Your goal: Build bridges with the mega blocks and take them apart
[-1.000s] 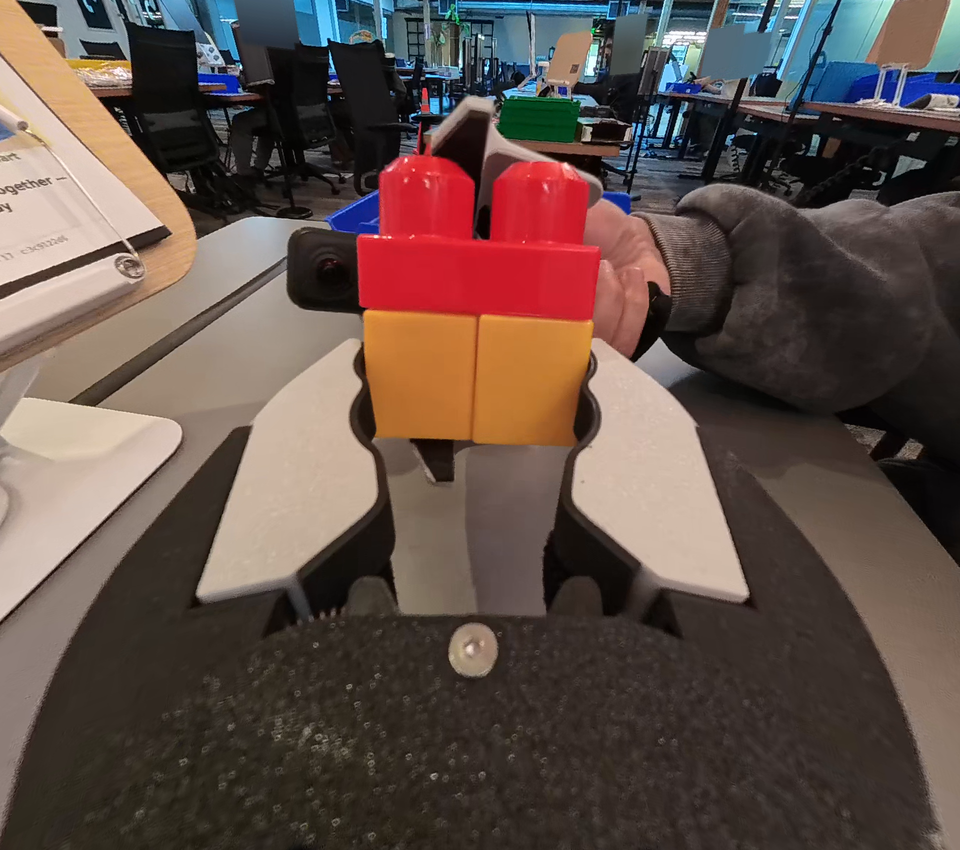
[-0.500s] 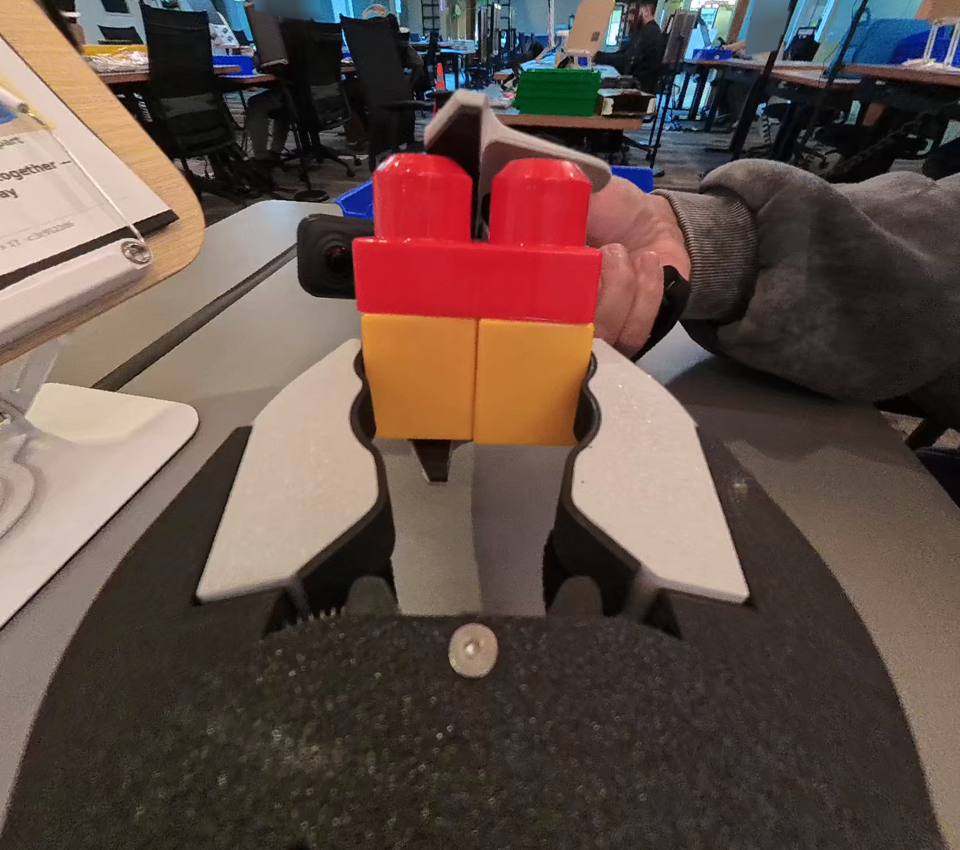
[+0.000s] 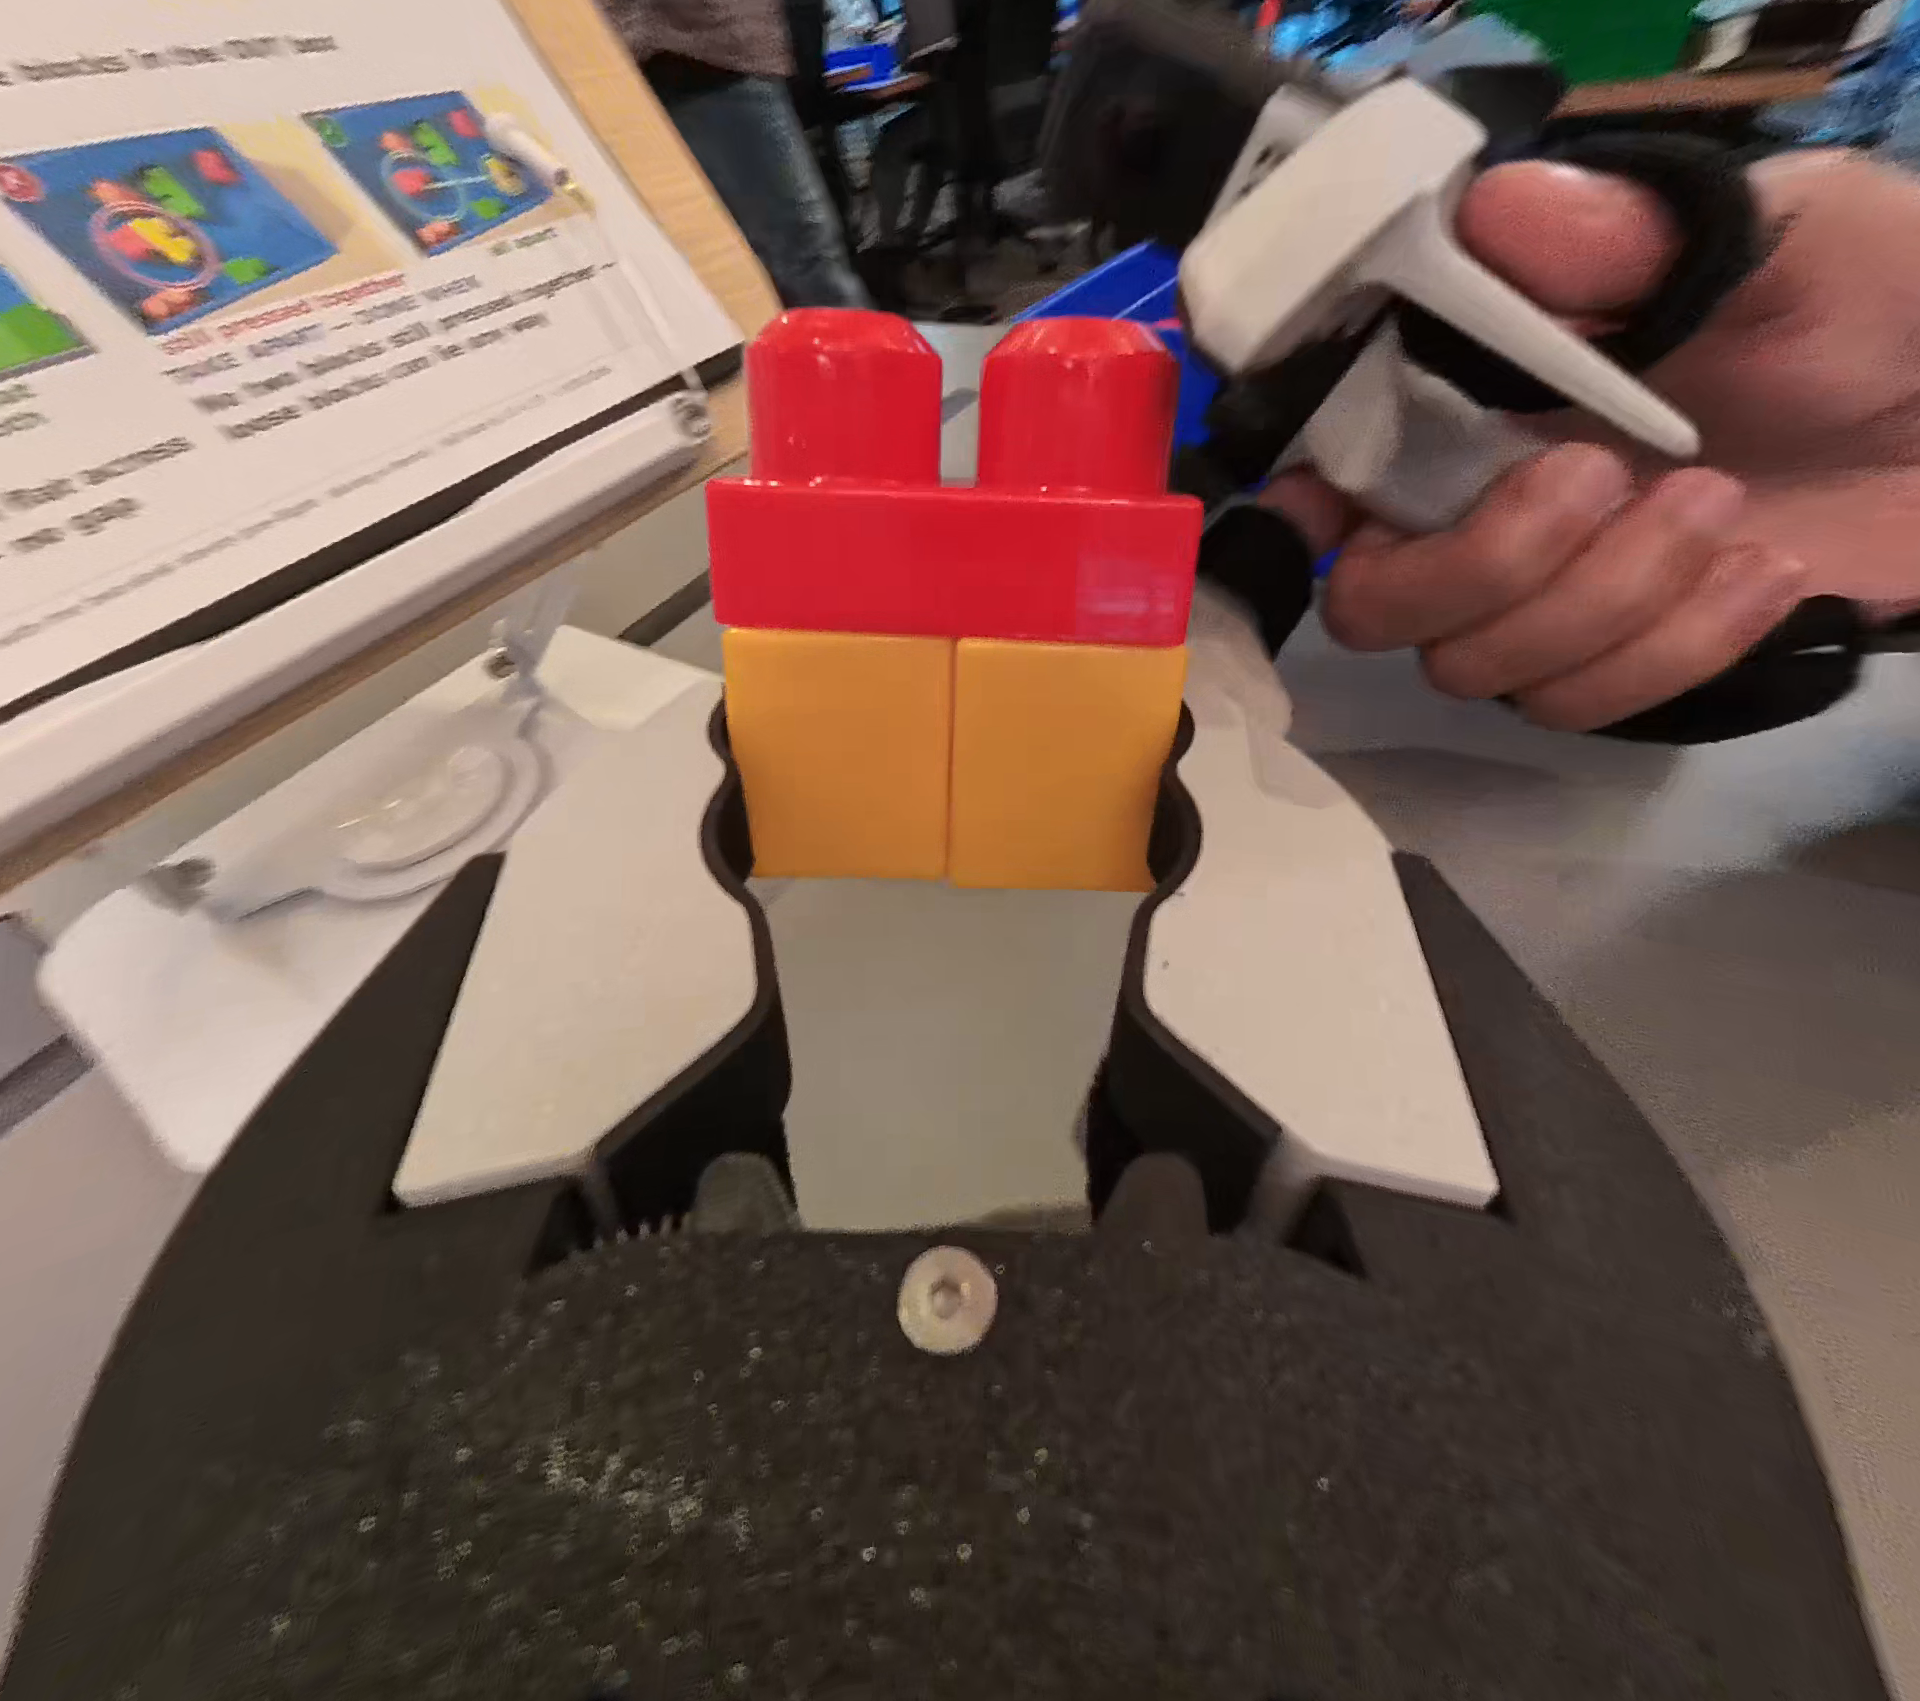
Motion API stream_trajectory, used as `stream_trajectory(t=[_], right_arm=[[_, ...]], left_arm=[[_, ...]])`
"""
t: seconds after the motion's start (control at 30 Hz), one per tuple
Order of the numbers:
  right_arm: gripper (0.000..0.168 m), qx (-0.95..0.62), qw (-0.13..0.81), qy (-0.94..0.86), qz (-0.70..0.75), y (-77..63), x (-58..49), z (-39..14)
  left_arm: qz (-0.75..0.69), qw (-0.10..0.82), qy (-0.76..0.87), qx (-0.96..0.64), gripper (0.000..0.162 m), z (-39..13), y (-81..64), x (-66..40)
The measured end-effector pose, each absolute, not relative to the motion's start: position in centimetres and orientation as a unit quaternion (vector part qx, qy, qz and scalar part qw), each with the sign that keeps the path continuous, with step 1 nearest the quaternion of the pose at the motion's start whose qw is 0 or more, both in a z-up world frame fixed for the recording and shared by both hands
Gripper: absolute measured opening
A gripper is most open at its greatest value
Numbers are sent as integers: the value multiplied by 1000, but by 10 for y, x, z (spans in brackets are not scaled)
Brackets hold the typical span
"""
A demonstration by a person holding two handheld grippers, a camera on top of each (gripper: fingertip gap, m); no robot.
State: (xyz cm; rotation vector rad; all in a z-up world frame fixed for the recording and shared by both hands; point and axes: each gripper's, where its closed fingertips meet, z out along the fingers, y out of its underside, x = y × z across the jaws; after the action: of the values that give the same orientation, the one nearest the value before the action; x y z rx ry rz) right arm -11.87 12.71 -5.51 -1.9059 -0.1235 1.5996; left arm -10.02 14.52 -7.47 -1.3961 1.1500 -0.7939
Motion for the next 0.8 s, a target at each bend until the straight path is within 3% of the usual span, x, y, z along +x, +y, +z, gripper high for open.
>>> stream_trajectory(t=[0.33, 0.43, 0.57, 0.8], right_arm=[[63, -868, 366, -135, 308, 143, -108, -96], [42, -887, 342, -153, 269, 142, -110, -102], [39, -911, 278, -163, 256, 134, -108, -111], [39, -909, 245, -157, 299, 126, -108, -112]], left_arm=[[-218, 546, 534, -607, 75, -103, 151, -95], [-201, 544, 556, -596, 75, -109, 144, -90], [-181, 539, 577, -587, 75, -116, 142, -89], [-188, 535, 584, -580, 75, -117, 137, -86]])
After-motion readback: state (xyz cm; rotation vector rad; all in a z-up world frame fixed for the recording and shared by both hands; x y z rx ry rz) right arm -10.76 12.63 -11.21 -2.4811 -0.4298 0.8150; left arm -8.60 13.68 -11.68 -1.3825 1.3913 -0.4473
